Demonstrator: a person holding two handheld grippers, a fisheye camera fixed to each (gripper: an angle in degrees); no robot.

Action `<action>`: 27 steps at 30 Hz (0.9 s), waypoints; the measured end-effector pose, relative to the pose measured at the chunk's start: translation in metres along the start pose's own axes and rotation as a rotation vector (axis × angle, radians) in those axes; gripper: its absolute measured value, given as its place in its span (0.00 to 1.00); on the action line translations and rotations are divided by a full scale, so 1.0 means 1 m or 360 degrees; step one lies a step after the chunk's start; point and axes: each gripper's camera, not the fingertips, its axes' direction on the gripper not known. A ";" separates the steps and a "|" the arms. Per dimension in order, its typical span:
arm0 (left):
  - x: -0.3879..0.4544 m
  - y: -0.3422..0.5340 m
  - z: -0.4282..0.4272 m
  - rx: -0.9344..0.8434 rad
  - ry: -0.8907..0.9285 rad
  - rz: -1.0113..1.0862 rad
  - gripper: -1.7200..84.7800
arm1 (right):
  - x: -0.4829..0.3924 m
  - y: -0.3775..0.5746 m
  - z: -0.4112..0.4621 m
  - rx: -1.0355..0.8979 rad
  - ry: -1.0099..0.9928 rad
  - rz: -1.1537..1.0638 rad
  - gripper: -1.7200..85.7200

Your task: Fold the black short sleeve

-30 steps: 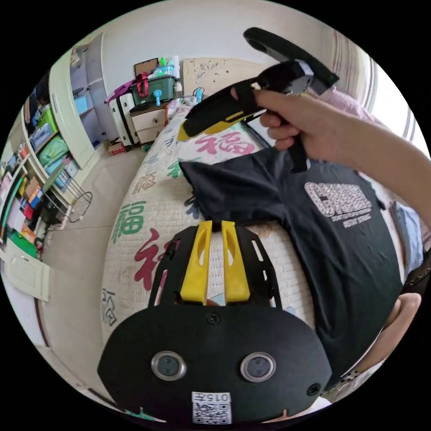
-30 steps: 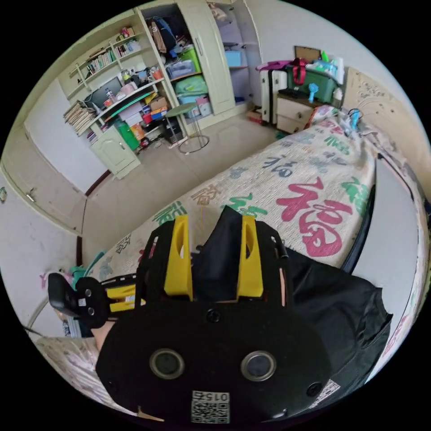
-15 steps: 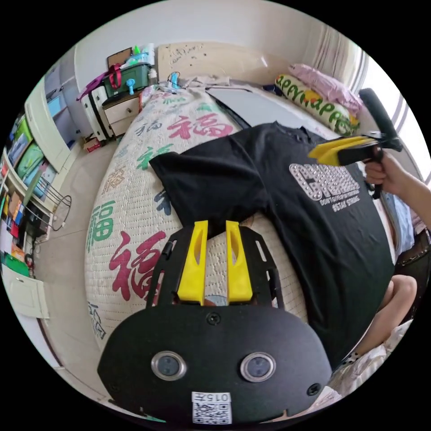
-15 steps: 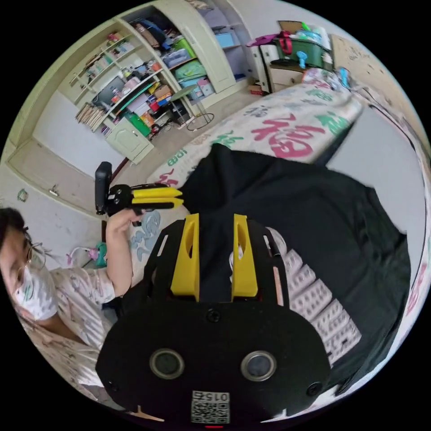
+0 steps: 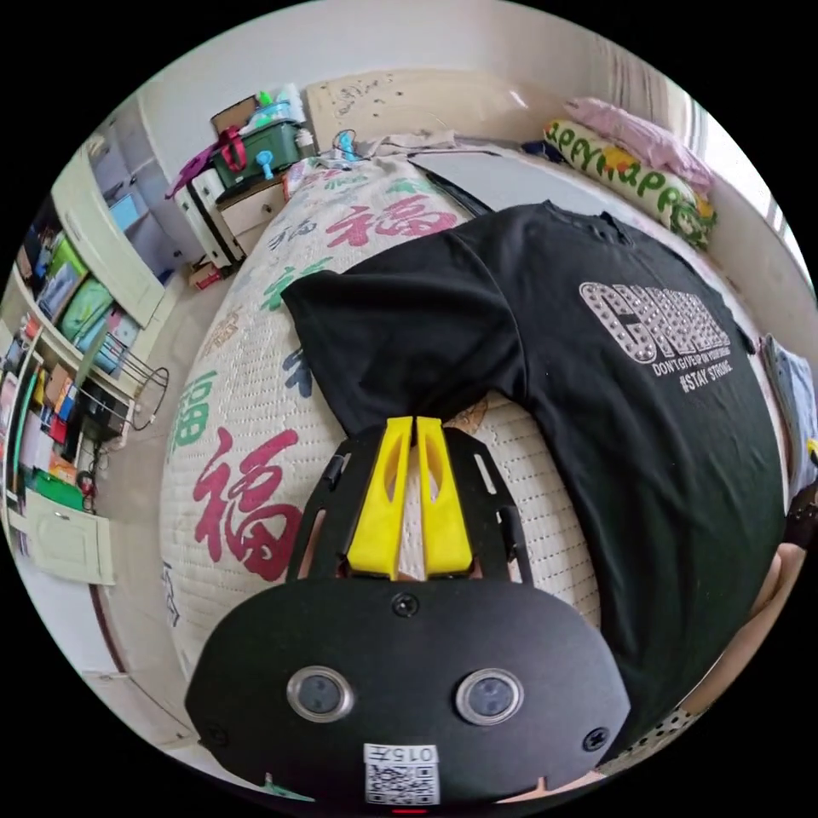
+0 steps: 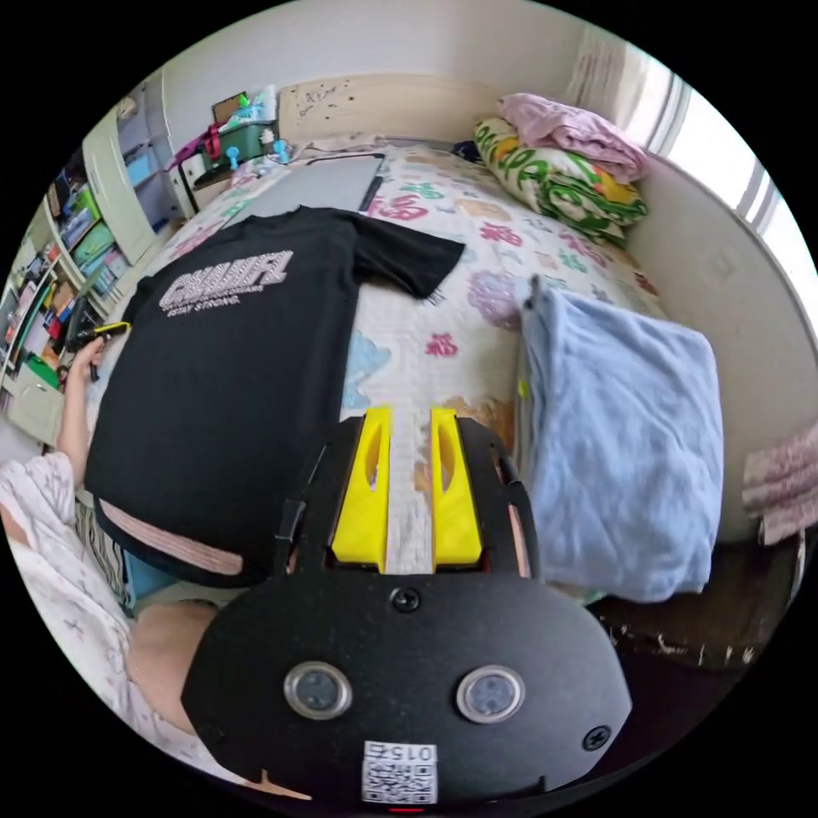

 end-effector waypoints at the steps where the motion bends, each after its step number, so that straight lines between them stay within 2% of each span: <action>1: 0.011 0.002 -0.004 -0.0020 -0.0121 0.0080 0.03 | -0.003 0.026 -0.014 0.0036 -0.0017 0.0033 0.11; 2: 0.024 0.006 -0.009 -0.0046 -0.0263 0.0178 0.04 | -0.008 0.045 -0.026 0.0055 -0.0077 0.0051 0.11; 4: 0.034 0.018 -0.022 -0.0180 -0.0341 0.0259 0.05 | -0.021 0.064 -0.037 0.0049 -0.0179 0.0048 0.11; 6: 0.036 0.041 -0.044 -0.0258 -0.0186 0.0292 0.06 | -0.042 0.076 -0.045 0.0027 -0.0260 0.0009 0.12; 9: 0.035 0.103 -0.088 -0.0211 0.0133 0.0189 0.09 | -0.081 0.089 -0.056 -0.0035 -0.0432 -0.0082 0.13; 11: 0.035 0.161 -0.119 -0.0144 0.0340 0.0059 0.10 | -0.113 0.089 -0.062 -0.0232 -0.0502 -0.0245 0.13; 15: 0.045 0.237 -0.148 -0.0095 0.0530 -0.0124 0.12 | -0.152 0.098 -0.092 -0.0378 -0.0694 -0.0401 0.14; 19: 0.066 0.284 -0.151 -0.0157 0.0546 -0.0215 0.13 | -0.186 0.126 -0.136 -0.0421 -0.0689 -0.0413 0.15; 23: 0.073 0.299 -0.152 -0.0095 0.0462 -0.0300 0.13 | -0.236 0.169 -0.187 -0.0375 -0.0533 -0.0506 0.13; 27: 0.083 0.301 -0.152 -0.0170 0.0352 -0.0220 0.11 | -0.286 0.213 -0.235 -0.0321 -0.0420 -0.0660 0.08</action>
